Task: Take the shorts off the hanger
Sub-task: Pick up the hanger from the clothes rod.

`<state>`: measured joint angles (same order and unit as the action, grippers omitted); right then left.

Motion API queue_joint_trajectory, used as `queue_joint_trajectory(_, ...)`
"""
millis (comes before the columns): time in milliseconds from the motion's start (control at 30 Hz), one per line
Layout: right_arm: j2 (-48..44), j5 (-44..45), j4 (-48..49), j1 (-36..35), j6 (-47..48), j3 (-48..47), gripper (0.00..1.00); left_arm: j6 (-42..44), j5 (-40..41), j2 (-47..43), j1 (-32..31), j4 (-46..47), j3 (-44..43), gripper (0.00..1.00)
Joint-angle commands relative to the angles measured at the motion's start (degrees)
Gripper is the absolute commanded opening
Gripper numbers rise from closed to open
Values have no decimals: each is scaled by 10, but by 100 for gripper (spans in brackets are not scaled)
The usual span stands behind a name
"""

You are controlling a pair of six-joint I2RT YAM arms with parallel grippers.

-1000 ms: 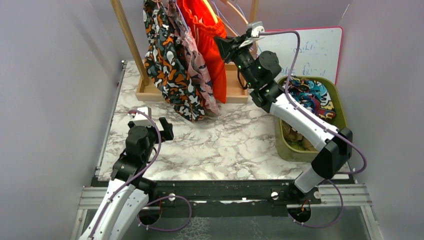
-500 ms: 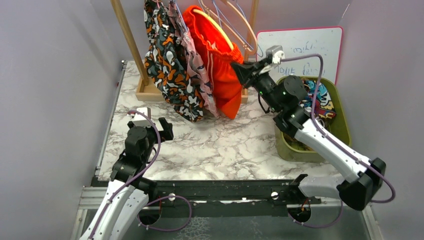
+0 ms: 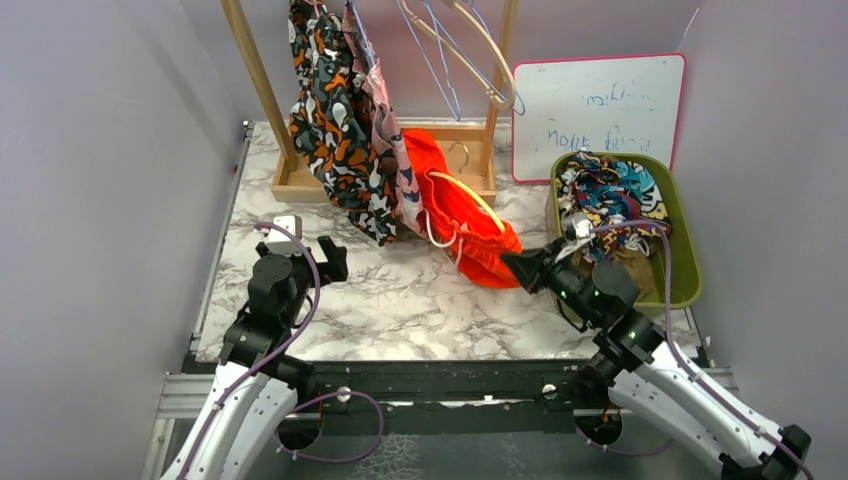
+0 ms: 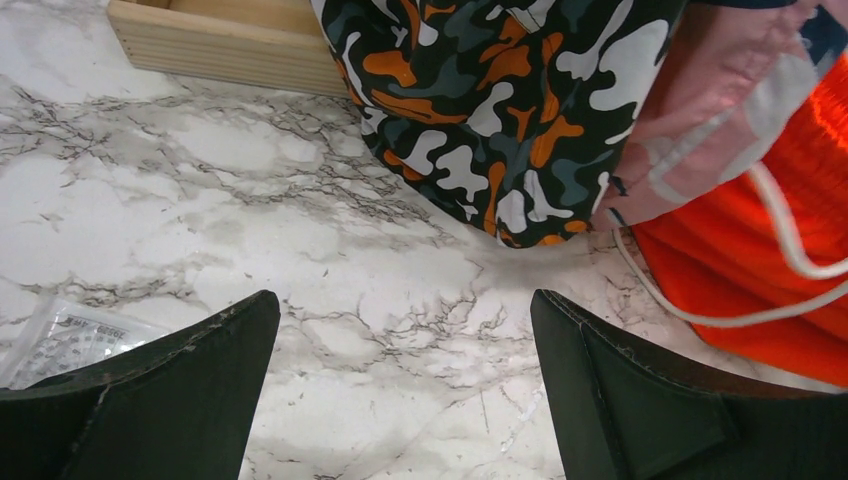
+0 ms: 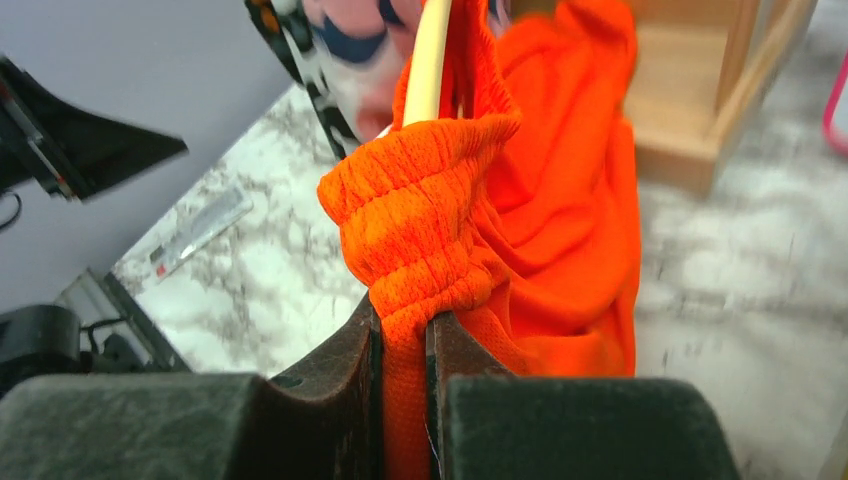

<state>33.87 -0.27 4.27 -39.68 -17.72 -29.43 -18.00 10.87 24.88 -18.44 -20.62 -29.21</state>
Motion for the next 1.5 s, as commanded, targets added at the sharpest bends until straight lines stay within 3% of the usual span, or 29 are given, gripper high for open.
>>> queue_joint_trajectory(0,-102,-18,-84,-1,-133,84,1,2,-51,7,3,26,1,99)
queue_joint_trajectory(267,-191,-108,-118,-1,-198,173,1,12,-238,31,3,84,5,99)
queue_joint_trajectory(467,-216,-116,-187,-1,-166,123,1,-73,-373,85,2,186,5,99)
queue_joint_trajectory(633,-268,-122,-252,-1,-155,64,1,-88,-436,151,-12,212,-38,99)
queue_joint_trajectory(800,-309,-128,-307,-1,-175,10,1,-75,-405,194,-86,214,-96,99)
queue_joint_trajectory(1033,-272,-79,-423,-1,-189,-103,1,-51,-324,241,-172,218,-140,94)
queue_joint_trajectory(1167,-239,-50,-482,-1,-183,-175,1,-37,-293,262,-198,217,-152,92)
queue_joint_trajectory(1333,-168,2,-591,-1,-147,-346,1,-33,-253,258,-210,220,-153,91)
queue_joint_trajectory(1467,-168,-24,-584,-1,-114,-380,1,-32,-218,221,-211,259,-125,92)
